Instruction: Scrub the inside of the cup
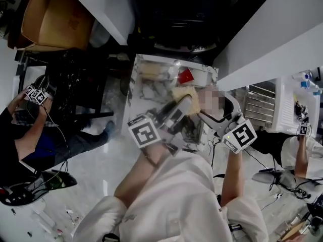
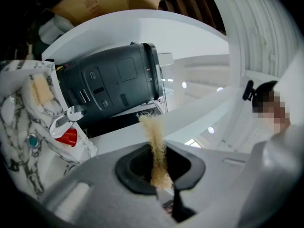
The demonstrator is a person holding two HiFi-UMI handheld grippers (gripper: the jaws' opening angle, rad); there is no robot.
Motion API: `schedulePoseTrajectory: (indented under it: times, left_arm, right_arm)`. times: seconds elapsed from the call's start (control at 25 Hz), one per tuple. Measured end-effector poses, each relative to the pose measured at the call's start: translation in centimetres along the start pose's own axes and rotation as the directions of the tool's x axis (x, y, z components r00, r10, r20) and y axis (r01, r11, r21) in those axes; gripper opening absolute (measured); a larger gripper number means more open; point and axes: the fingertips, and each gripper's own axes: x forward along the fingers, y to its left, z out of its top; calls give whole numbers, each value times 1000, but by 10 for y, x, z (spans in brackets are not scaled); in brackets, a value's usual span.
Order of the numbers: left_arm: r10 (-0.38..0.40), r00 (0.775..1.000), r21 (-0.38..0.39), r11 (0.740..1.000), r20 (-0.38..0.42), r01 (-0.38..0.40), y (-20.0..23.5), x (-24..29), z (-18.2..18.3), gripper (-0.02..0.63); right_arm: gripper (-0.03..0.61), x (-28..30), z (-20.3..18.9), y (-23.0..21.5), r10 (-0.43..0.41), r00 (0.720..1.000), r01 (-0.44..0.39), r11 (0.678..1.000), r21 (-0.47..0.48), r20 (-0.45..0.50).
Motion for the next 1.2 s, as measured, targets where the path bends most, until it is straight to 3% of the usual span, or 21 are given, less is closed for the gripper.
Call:
schedulePoseTrajectory:
  times: [0.56,0.92,1.2]
  left_arm:
    - [24,999,30,999,-23,-23,7,-15,2,23]
    - [79,996,34,996,-36,-77,22,-29,4,23]
    - [-18,1000,40,999,20,18,-21,-22,29,23]
  right_arm:
    - [367,-11,36,23,73,989,-78,996,35,130]
    - [367,-15,42,32,107,986,-109,994,12,130]
    - [368,-16,30,44,158,984,-157,988,-11,89]
